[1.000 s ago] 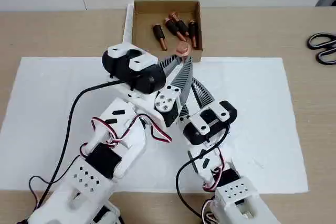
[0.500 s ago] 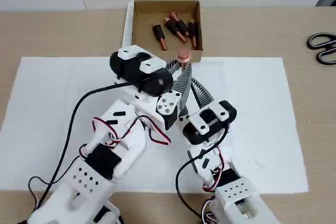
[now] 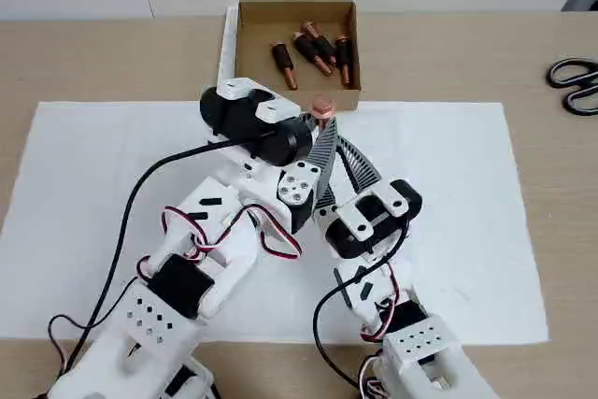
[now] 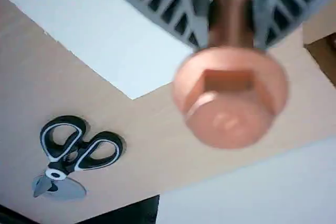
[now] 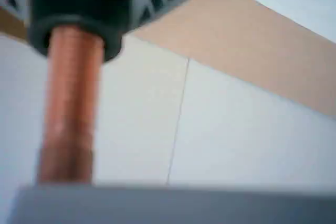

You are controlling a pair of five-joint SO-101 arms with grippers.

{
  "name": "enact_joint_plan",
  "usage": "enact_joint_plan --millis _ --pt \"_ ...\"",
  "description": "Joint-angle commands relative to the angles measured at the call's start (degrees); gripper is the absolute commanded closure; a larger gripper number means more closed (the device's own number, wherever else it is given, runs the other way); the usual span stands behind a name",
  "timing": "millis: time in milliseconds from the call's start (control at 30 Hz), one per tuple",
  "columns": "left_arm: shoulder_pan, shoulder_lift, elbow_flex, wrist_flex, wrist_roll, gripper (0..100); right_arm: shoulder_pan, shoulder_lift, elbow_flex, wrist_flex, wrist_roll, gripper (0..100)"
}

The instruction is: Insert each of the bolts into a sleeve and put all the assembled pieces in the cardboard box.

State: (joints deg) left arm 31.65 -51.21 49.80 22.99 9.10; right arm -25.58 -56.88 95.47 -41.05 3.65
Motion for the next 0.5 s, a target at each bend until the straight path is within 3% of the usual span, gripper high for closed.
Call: enact_joint_plan --millis 0,233,467 --pt "-2.2 -1.23 -2.07 0.09 -2.99 99 -0.13 -1.01 0.35 -1.27 0.53 99.4" --pt "-7.47 -1.23 -1.8 0.44 -0.79 99 -0.13 -1.01 0.35 -1.27 0.53 99.4" --pt "-7.74 -1.41 -2.15 5.45 -1.05 99 -0.13 -1.01 0.35 -1.27 0.53 99.4"
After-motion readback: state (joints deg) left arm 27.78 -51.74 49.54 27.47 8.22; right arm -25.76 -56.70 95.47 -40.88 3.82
